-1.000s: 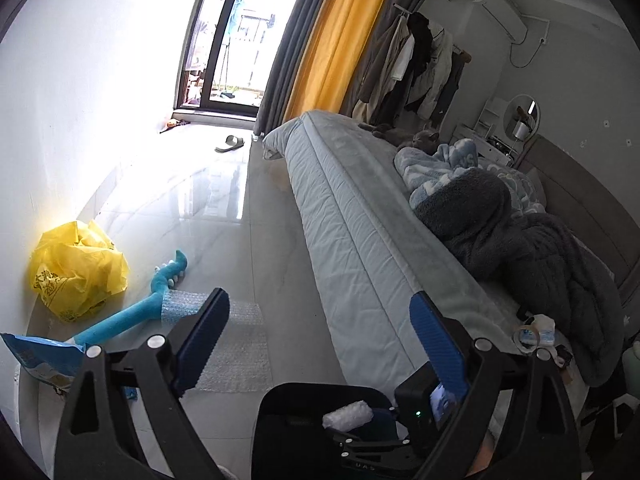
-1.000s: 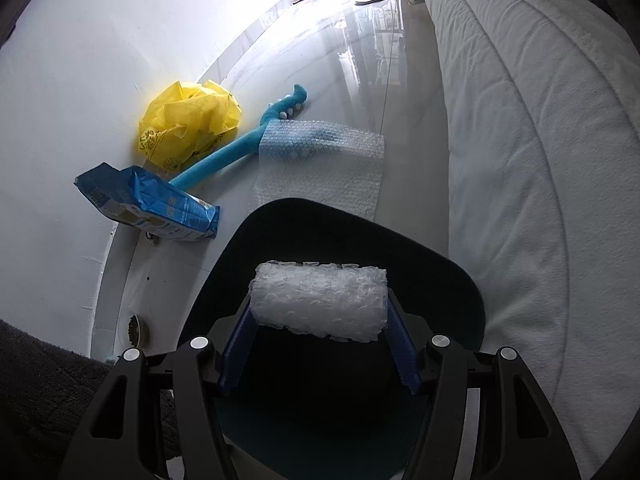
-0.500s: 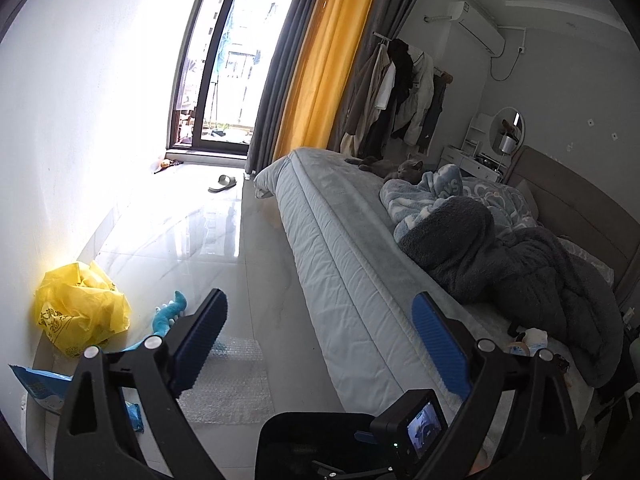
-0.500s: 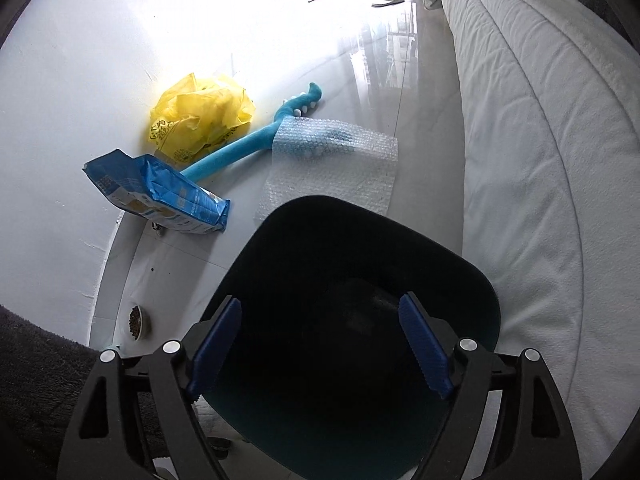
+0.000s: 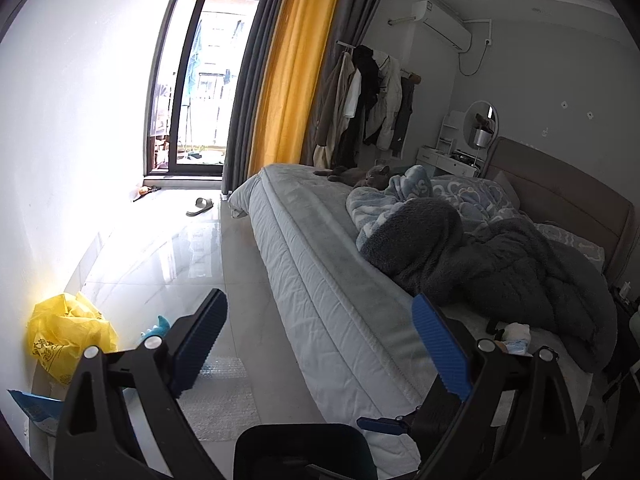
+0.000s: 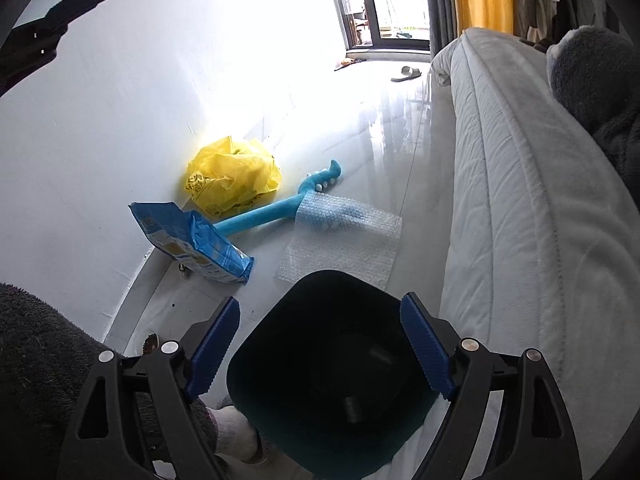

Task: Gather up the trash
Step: 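Open the left tool over the bin while the right tool releases its roll, then move both tools back to the remaining items on the bed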

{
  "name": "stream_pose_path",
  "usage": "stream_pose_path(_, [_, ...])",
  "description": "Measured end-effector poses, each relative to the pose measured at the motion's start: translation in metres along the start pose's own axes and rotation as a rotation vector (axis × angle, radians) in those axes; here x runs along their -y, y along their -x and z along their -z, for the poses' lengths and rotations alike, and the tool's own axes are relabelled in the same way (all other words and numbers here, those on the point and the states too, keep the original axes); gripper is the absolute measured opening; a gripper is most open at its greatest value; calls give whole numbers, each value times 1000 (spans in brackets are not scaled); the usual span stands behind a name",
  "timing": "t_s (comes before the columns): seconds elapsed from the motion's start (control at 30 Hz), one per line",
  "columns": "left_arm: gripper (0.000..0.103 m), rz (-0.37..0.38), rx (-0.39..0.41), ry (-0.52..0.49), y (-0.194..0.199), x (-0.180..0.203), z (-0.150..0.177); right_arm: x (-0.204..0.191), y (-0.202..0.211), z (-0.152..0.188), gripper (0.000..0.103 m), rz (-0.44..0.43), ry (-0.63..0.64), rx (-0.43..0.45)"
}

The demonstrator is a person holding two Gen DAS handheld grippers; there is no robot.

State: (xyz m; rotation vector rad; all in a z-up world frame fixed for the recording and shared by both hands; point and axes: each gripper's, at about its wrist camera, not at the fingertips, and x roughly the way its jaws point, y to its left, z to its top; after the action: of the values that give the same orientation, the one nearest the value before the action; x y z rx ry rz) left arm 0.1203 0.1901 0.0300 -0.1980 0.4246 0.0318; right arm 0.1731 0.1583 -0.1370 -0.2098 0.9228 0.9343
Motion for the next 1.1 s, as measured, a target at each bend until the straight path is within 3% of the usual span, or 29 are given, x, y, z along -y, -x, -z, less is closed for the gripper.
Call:
stream_pose_path(0.3, [96,57,7,-30,-2,36,-3,26,64,6,86,61,-3,104])
stream_pose_path(0.5, [96,43,24,-54,-6,54,-2,65,93,16,87,119,-74,147])
stream_pose_path(0.83, [96,146,-63,-60,-31,93,14,115,133,40,87,210,-180,197])
stream_pose_path(0.93, [96,123,-58,-101,-33,109,18,128,143,49,87,238,-199,204])
stream_pose_path(1.1, [96,157,-59,-118,-33,127,22,146,161,61,87,281,-230,221])
